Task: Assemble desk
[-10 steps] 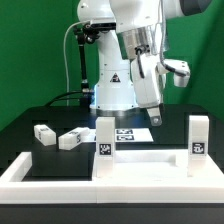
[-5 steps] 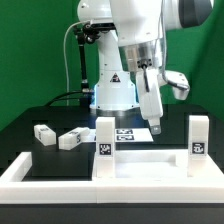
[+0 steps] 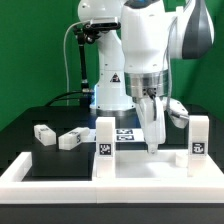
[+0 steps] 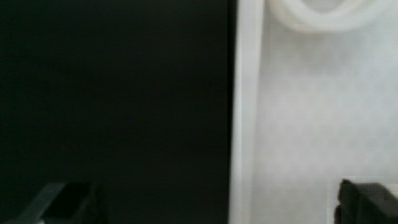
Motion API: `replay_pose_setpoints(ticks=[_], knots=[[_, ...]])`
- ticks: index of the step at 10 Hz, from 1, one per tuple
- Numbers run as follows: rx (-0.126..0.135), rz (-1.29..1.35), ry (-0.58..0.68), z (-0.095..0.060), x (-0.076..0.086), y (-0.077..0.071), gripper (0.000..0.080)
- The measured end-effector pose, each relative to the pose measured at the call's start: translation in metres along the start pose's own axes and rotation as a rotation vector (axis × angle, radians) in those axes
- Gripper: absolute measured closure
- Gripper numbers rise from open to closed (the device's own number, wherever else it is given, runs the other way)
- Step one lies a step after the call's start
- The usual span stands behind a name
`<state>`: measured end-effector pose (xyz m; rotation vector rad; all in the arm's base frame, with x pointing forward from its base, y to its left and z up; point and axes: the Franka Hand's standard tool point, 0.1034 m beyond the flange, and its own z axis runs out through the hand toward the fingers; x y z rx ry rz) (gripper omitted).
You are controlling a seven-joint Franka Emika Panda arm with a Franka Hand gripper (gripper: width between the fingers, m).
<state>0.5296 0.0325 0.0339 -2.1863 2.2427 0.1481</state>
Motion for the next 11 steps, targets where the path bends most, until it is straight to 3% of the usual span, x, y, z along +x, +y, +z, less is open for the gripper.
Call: replay_pose_setpoints(ticks=[2, 6, 7, 8, 9, 11], knots=[[0.002, 0.012, 0.003, 0.0, 0.007, 0.0, 0.0151], [-0.006, 0.011, 0.027, 0.018, 0.009, -0.006, 0.0151], [0.058, -0.02, 0.041, 0.017, 0.011, -0.012, 0.0151], [0.105, -0.049, 0.045, 0.019, 0.014, -0.011, 0.0151], [0.086, -0.043, 0.036, 0.02, 0.011, -0.008, 0.0151], [0.085, -0.044, 0.035, 0.021, 0.011, -0.008, 0.015]])
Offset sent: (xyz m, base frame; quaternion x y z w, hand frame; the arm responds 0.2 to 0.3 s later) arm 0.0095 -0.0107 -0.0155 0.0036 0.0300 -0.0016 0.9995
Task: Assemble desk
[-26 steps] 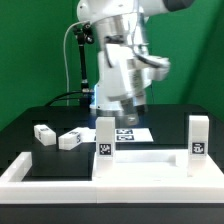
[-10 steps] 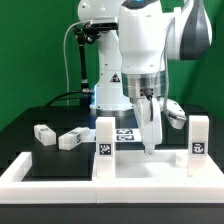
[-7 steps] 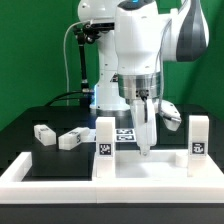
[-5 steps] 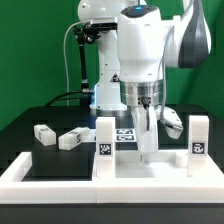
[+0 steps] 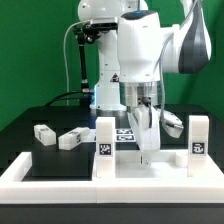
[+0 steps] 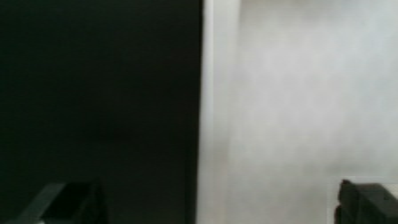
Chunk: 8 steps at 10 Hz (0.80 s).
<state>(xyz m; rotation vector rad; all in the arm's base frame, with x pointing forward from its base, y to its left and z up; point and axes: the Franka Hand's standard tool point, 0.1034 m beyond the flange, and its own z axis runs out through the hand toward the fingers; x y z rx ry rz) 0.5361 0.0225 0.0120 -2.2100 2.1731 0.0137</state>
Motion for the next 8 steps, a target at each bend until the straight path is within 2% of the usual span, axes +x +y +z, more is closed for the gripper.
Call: replay_pose_setpoints(ticks=[3, 6, 7, 8], knots=[[-0.001, 0.0, 0.0, 0.0005, 0.0002, 0.0003, 0.0151], [-0.001, 0.0, 0.001, 0.0006, 0.0002, 0.0004, 0.0558], [-0.002, 0.0, 0.0, 0.0008, 0.0002, 0.0006, 0.0558], [-0.003, 0.005, 0.0, 0.001, 0.0006, 0.0018, 0.0727]])
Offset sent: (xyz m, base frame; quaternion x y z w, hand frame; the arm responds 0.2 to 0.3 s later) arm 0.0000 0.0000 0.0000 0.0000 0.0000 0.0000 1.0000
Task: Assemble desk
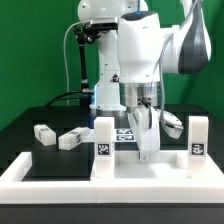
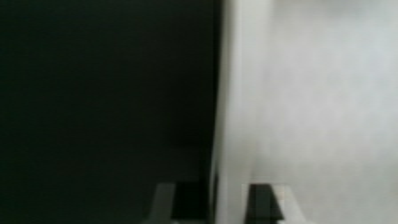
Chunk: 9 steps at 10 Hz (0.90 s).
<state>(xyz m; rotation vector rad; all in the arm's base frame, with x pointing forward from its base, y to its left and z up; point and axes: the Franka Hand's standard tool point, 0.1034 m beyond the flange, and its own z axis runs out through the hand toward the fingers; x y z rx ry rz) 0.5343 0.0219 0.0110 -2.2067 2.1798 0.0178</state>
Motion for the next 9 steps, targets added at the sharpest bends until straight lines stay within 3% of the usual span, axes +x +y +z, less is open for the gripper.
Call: replay_pose_setpoints(ticks=[9], knots=[[0.008, -0.024, 0.006, -0.0007, 0.0038, 0.0024, 0.0736]])
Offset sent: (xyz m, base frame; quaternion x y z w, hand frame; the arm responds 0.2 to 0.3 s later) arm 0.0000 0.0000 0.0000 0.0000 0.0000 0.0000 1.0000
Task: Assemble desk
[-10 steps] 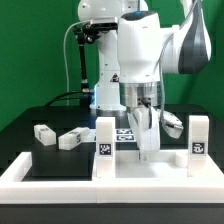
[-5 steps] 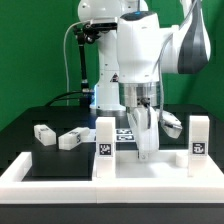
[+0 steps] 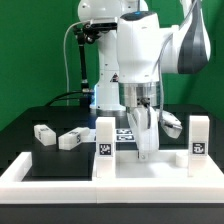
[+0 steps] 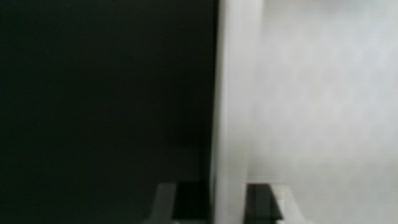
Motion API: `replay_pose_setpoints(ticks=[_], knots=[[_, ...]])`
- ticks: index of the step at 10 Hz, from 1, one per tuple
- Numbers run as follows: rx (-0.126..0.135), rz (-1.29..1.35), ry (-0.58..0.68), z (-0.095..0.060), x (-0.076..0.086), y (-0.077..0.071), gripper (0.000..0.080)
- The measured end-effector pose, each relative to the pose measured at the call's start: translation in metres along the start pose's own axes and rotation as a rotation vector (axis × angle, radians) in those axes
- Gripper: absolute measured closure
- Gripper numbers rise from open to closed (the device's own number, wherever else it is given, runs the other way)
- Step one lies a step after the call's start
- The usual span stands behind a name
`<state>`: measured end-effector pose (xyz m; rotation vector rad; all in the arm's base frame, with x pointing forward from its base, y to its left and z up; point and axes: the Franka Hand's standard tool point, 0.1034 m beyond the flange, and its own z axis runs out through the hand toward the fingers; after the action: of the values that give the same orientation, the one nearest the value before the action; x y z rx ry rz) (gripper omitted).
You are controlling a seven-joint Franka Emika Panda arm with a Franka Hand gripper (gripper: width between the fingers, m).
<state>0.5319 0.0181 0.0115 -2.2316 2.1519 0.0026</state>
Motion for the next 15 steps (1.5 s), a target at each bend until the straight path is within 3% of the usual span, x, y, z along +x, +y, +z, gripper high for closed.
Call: replay_pose_setpoints(ticks=[2, 3, 5, 7, 9, 10, 14, 15], knots=[[0.06, -0.139, 0.06, -0.002, 0.029, 0.019, 0.0736], [0.063, -0.189, 0.07, -0.002, 0.037, 0.023, 0.0739], [0.031, -0.237, 0.039, -0.003, 0.034, 0.029, 0.0739], [0.032, -0.394, 0.052, -0.003, 0.039, 0.028, 0.0739], [0.019, -0.637, 0.047, -0.005, 0.059, 0.028, 0.0739], [0.011, -0.804, 0.031, -0.009, 0.066, 0.02, 0.0739], [-0.006, -1.152, 0.035, -0.01, 0.076, 0.017, 0.0739], [0.0, -1.27, 0.034, -0.013, 0.091, 0.013, 0.0739]])
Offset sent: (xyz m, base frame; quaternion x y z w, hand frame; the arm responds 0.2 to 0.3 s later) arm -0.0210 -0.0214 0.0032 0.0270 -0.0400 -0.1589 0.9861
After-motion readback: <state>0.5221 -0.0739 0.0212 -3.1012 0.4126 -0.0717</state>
